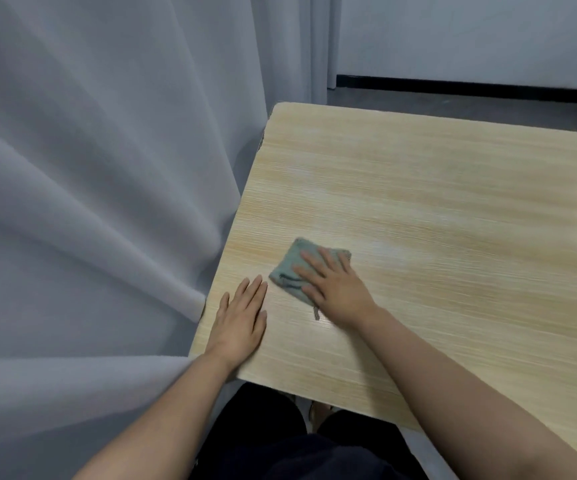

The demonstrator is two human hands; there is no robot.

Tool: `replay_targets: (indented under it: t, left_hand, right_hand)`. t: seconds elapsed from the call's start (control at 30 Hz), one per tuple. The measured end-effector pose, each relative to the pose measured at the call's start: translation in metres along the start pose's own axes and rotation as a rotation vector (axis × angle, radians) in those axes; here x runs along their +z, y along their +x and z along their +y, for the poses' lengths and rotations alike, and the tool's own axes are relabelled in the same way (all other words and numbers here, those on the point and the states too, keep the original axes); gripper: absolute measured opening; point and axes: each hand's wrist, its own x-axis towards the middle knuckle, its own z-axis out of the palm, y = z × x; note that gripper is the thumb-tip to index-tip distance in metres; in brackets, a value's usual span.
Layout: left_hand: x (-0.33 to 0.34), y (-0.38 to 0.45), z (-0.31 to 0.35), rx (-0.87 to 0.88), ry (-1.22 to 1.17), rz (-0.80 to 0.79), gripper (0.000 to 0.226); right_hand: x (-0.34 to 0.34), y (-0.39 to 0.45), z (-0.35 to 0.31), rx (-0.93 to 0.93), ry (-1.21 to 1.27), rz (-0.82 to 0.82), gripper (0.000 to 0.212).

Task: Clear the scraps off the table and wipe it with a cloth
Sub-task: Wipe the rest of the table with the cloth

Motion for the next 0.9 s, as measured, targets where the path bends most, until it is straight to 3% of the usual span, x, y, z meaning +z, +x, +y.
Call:
replay_targets:
  t: [0.2, 0.27, 0.37, 0.47, 0.53, 0.67, 0.73, 0.9]
  left_hand:
    - [-0.014, 0.016, 0.0, -0.009, -0.036, 0.018, 0.054]
    - [-0.018, 0.024, -0.002, -0.009, -0.022, 0.014, 0.054]
    - [-0.017, 0.028, -0.005, 0.002, -0.017, -0.001, 0.054]
    - [-0.013, 0.027, -0.004, -0.012, -0.038, 0.005, 0.054]
    - [-0.013, 0.027, -0.003, -0.013, -0.027, 0.02, 0.053]
    - [-0.015, 0.031, -0.001, -0.014, -0.053, 0.069, 0.051]
    - [-0.013, 0.034, 0.001, -0.02, -0.076, 0.094, 0.05]
    - [-0.014, 0.055, 0.009, -0.016, -0.104, 0.144, 0.058]
  right_hand:
    - [-0.01, 0.022, 0.011, 0.458, 0.093, 0.115, 0.047]
    - [0.001, 0.02, -0.012, 0.355, 0.077, 0.117, 0.05]
    - [0.017, 0.012, -0.034, -0.046, -0.023, 0.006, 0.052]
    - [0.008, 0.017, -0.016, -0.17, -0.03, -0.056, 0.055]
    - [-0.004, 0.027, 0.005, -0.052, -0.03, -0.022, 0.06]
    - [-0.026, 0.045, 0.038, 0.387, 0.085, 0.089, 0.048]
    - [-0.027, 0.05, 0.027, 0.447, 0.061, 0.086, 0.048]
    - [-0.01, 0.059, 0.0, -0.09, -0.091, -0.074, 0.047]
